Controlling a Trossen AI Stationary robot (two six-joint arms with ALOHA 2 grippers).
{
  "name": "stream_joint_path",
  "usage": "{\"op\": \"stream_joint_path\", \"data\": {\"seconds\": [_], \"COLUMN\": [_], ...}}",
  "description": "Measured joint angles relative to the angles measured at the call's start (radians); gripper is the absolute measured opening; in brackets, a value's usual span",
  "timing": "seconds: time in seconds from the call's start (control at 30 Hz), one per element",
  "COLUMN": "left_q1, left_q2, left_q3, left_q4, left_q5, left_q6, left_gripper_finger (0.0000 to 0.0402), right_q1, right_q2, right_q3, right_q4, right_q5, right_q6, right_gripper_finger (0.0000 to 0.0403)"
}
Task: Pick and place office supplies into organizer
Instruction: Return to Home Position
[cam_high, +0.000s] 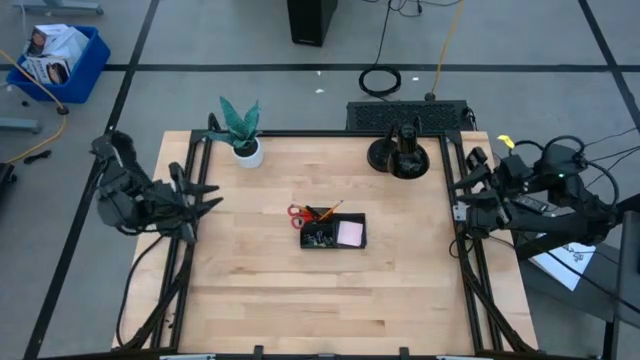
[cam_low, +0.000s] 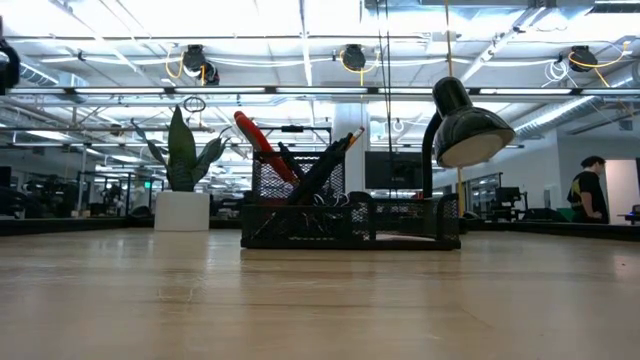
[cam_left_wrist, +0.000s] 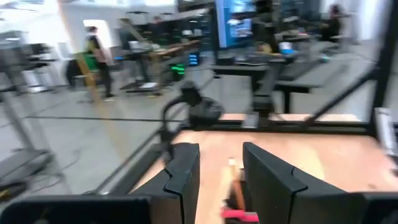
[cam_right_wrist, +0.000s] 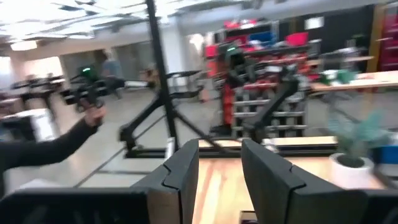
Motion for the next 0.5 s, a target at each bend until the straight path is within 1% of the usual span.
{"op": "stream_joint_path", "data": {"seconds": [0.07,0.1,0.17,0.2,0.27,0.37,0.4,0.43,0.5], "left_q1": [-0.038,-0.049,-0.049,-0.041,-0.009,0.07,0.101,0.133,0.2], "left_q2": [-0.018,-0.028,-0.037,-0.031,-0.008,0.026,0.034,0.041,0.043], "left_q3": [-0.001,-0.001,0.0,0.0,-0.023,-0.057,-0.067,-0.072,-0.084], "left_q4": [-0.019,-0.017,0.01,0.049,0.164,0.362,0.395,0.399,0.374], "left_q5": [-0.094,-0.109,-0.089,-0.064,0.006,0.179,0.235,0.261,0.274], "left_q6": [-0.027,-0.028,-0.006,0.019,0.116,0.264,0.293,0.303,0.278], "left_gripper_finger": [0.0127,0.0127,0.0127,0.0127,0.0127,0.0127,0.0127,0.0127,0.0127], "right_q1": [0.0,0.0,0.0,0.0,0.0,0.0,0.0,0.0,0.0], "right_q2": [-0.025,-0.034,-0.039,-0.035,-0.009,0.041,0.06,0.075,0.095], "right_q3": [0.0,0.0,0.002,0.002,0.002,0.0,0.0,0.0,0.0], "right_q4": [-0.002,0.007,0.017,0.015,0.019,0.041,0.05,0.06,0.06], "right_q5": [0.046,0.056,0.066,0.065,0.065,0.065,0.065,0.064,0.065], "right_q6": [-0.001,-0.001,-0.001,-0.005,-0.01,-0.02,-0.025,-0.03,-0.04], "right_gripper_finger": [0.0116,0.0116,0.0116,0.0116,0.0116,0.0116,0.0116,0.0116,0.0116]}}
